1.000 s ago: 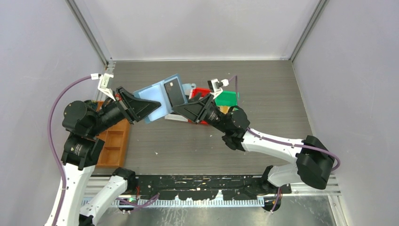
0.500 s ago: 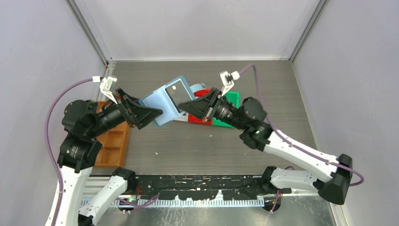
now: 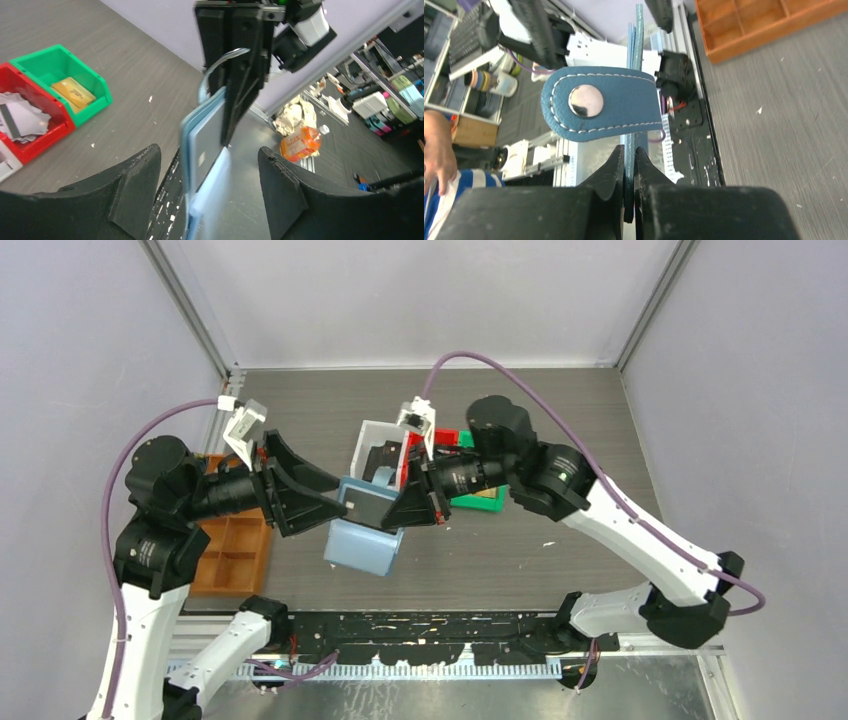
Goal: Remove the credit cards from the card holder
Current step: Remove the credit card from the card holder.
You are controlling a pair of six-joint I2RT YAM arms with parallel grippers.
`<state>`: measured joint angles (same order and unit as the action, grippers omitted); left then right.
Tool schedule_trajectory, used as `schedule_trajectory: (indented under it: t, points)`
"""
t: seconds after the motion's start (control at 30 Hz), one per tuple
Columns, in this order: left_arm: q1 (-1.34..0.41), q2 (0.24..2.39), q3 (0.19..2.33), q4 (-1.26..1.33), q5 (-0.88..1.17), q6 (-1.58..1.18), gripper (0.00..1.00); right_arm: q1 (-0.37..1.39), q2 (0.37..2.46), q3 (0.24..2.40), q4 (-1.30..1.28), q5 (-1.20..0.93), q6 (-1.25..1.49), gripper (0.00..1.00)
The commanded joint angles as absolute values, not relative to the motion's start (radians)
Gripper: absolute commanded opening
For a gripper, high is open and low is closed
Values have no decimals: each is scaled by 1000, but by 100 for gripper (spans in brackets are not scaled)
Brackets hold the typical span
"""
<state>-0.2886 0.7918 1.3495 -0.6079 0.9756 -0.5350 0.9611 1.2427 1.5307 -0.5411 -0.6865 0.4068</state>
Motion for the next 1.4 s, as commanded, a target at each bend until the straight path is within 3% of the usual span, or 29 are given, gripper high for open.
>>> schedule_trajectory:
  t: [0.0,0.37,0.57,0.73,0.83,0.9,0.97,1.07,1.27,1.37]
  points:
    - [-290,769,1319,-617,1092,-491,69,965,1299,1681,-772,-805,272,1]
    - [-290,795,1272,-712,1112,-350,60,976,1439,1865,-960,-855,165,1]
    - [-292,854,1256,-652,1223,-444,56,984,1498,1937,-1010,-859,169,1]
    - [-293,839,1183,-594,1229,-477,29,988,1551,1979,-991,-865,170,2]
    - [-294,818,1164,-543,1219,-505,10,986,1542,1947,-932,-867,180,16]
    - [-293,806,1169,-510,1187,-525,1,973,1490,1833,-780,-865,250,25]
    - [-293,792,1172,-466,1157,-546,0,940,1399,1647,-504,-863,405,38]
    - [-294,776,1161,-384,1116,-600,0,854,1256,1338,23,-823,705,47]
    - [-293,747,1122,-227,1024,-716,0,836,1116,1009,618,-664,1041,45]
    - [-293,745,1114,-214,999,-745,0,836,1102,909,816,-586,1176,33]
